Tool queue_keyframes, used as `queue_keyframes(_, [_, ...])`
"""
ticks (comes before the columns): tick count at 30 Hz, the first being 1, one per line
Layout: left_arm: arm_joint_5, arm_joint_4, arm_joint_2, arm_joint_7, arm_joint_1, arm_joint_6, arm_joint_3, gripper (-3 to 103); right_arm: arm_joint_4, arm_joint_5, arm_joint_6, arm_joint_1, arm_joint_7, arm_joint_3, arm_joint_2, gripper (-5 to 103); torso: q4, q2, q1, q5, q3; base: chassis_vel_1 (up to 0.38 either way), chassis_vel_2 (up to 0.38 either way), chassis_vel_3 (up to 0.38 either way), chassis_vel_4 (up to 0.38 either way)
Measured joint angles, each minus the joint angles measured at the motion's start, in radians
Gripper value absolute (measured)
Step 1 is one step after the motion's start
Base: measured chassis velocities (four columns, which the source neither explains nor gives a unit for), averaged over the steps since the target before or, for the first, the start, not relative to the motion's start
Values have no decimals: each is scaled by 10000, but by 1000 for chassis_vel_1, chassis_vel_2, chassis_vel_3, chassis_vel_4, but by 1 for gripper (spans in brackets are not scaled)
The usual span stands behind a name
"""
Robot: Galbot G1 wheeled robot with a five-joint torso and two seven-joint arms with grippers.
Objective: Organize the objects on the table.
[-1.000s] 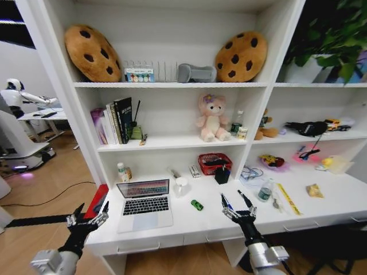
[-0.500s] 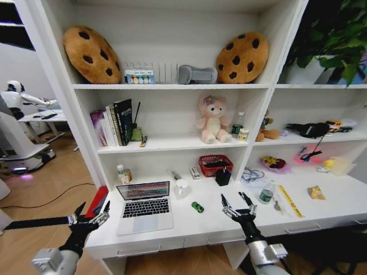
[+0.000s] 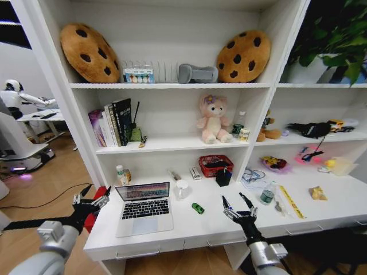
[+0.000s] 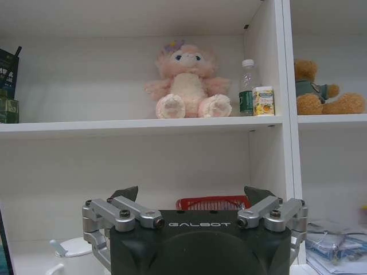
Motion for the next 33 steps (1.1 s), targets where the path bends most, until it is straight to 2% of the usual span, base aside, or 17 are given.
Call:
queue_keyframes(1, [0,0,0,0,0,0,0,71,0,0,0,0,0,0,0,100,0,0,0,0,0,0,0,0,0])
queue_keyframes(2, [-345,151,411,-126,-356,76,14,66,-20,-26,9,-12,5,48,34,100,0,-1,0,3,0,0,0,0,0])
queue_keyframes(3, [-699,395,1127,-261,-847,169,152,60,-61,-82,26,-35,7,104,110,100,-1,-1,1,2,0,0,0,0,0])
queue_keyframes(4, [-699,395,1127,-261,-847,169,152,60,-61,-82,26,-35,7,104,110,100,-1,-1,1,2,0,0,0,0,0])
queue_keyframes(5, [-784,575,1549,-312,-1106,210,328,54,-99,-124,60,-55,-7,119,168,100,-3,-1,1,4,1,0,0,0,0])
queue_keyframes(6, [-784,575,1549,-312,-1106,210,328,54,-99,-124,60,-55,-7,119,168,100,-3,-1,1,4,1,0,0,0,0])
queue_keyframes(8, [-790,734,1903,-391,-1240,258,614,43,-192,-116,48,19,-10,90,167,100,-8,0,1,3,0,0,0,0,0])
queue_keyframes(9, [-721,811,2033,-404,-1278,276,813,38,-276,-87,-2,115,-11,51,108,100,11,-1,0,3,1,0,0,0,0])
queue_keyframes(10, [-721,811,2033,-404,-1278,276,813,38,-276,-87,-2,115,-11,51,108,100,11,-1,0,3,1,0,0,0,0])
queue_keyframes(11, [-692,912,2234,-419,-1416,298,1050,27,-333,-73,-23,117,-10,65,107,100,9,0,0,3,0,0,0,0,0])
queue_keyframes(13, [-685,998,2427,-428,-1548,325,1246,27,-374,-66,-29,102,-3,95,112,100,3,0,0,2,0,0,0,0,0])
queue_keyframes(14, [-685,1123,2717,-428,-1718,368,1560,16,-437,-67,-31,80,11,149,140,100,-7,0,-1,2,0,0,0,0,0])
queue_keyframes(15, [-685,1123,2717,-428,-1718,368,1560,16,-437,-67,-31,80,11,149,140,100,-7,0,-1,2,0,0,0,0,0])
queue_keyframes(17, [-643,1423,3110,-392,-2009,421,2132,6,-544,-88,-43,82,106,184,196,100,-3,1,0,4,0,0,0,0,0])
queue_keyframes(19, [-628,1559,3263,-330,-2151,424,2421,2,-606,-113,-80,106,153,185,224,100,0,1,0,2,0,0,0,0,0])
queue_keyframes(26, [-560,2169,3868,67,-2923,415,3456,0,-841,-285,-154,155,262,208,334,100,0,1,0,2,0,0,0,0,0])
queue_keyframes(33, [-570,2752,4772,674,-4774,399,4762,0,-1076,-389,-154,146,290,275,433,100,-2,1,-1,3,0,0,0,0,0])
